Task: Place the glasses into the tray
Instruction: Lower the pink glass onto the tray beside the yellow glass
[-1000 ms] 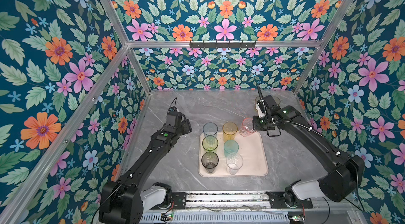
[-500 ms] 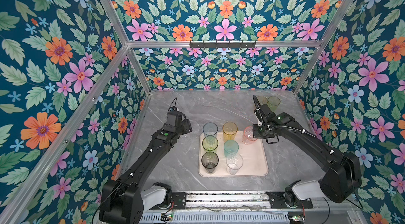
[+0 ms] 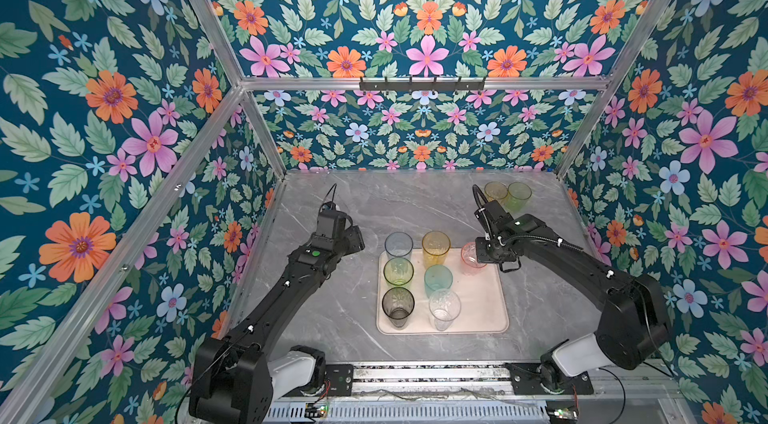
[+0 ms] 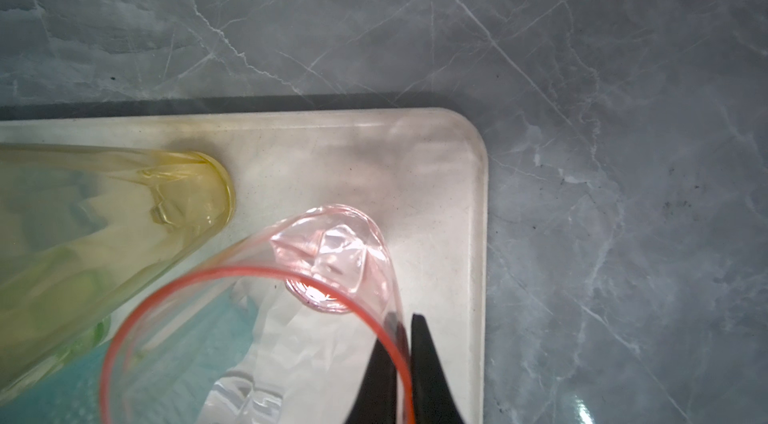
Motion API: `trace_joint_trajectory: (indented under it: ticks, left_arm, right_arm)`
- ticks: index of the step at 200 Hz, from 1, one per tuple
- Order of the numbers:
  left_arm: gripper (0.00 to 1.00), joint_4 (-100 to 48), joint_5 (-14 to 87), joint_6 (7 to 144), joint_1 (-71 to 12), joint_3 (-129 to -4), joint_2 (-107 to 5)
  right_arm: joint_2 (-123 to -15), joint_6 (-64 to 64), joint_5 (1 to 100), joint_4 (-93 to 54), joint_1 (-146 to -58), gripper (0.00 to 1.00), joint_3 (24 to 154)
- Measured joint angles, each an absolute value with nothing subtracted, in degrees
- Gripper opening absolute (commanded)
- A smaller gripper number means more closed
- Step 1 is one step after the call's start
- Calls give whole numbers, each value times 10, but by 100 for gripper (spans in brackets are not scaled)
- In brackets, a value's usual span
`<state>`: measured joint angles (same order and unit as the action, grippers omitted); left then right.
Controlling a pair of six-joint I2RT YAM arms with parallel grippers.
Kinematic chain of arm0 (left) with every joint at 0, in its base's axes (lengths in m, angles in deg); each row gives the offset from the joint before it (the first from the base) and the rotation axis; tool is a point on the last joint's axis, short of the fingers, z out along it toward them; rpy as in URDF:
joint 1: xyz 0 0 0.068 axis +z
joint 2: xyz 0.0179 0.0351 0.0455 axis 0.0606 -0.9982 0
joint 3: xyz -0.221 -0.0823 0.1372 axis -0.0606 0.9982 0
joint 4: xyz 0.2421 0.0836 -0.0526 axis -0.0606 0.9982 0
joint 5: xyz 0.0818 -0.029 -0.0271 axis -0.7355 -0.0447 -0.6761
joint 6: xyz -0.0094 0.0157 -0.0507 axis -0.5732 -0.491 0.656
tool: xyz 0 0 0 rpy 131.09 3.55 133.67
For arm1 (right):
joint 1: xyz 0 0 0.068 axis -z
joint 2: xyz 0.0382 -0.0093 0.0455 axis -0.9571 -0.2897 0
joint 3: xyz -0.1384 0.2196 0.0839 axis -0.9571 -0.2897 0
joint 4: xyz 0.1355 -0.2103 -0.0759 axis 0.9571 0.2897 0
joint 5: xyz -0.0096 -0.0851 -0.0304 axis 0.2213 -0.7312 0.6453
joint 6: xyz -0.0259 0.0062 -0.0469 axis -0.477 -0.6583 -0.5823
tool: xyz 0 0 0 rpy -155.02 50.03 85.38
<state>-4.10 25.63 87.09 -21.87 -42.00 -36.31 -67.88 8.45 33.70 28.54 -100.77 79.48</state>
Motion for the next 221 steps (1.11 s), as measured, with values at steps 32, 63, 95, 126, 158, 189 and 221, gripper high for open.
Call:
trace_joint_trajectory:
  ticks: [32, 63, 95, 126, 158, 189, 221]
  left_arm:
    - [70, -41, 256, 871, -219, -420, -363]
    - [70, -41, 256, 871, -219, -420, -362]
    - [70, -41, 256, 871, -219, -420, -362]
    - [70, -41, 256, 871, -219, -420, -362]
    - [70, -41, 256, 871, -219, -420, -362]
    - [70, -41, 256, 871, -219, -420, -362]
    - [70, -41, 256, 871, -219, -420, -362]
  right_arm:
    - [-694, 84, 332, 282, -1007, 0, 804]
    - [-705, 83, 325, 280, -1005, 0, 809]
    - [-719, 78, 324, 277, -996, 0, 810]
    - [-728, 74, 324, 271, -993, 0, 810]
    - [-736, 74, 325, 262, -987, 0, 810]
    - [-740, 74, 327, 255, -987, 0, 805]
    - [-746, 74, 327, 251, -986, 0, 800]
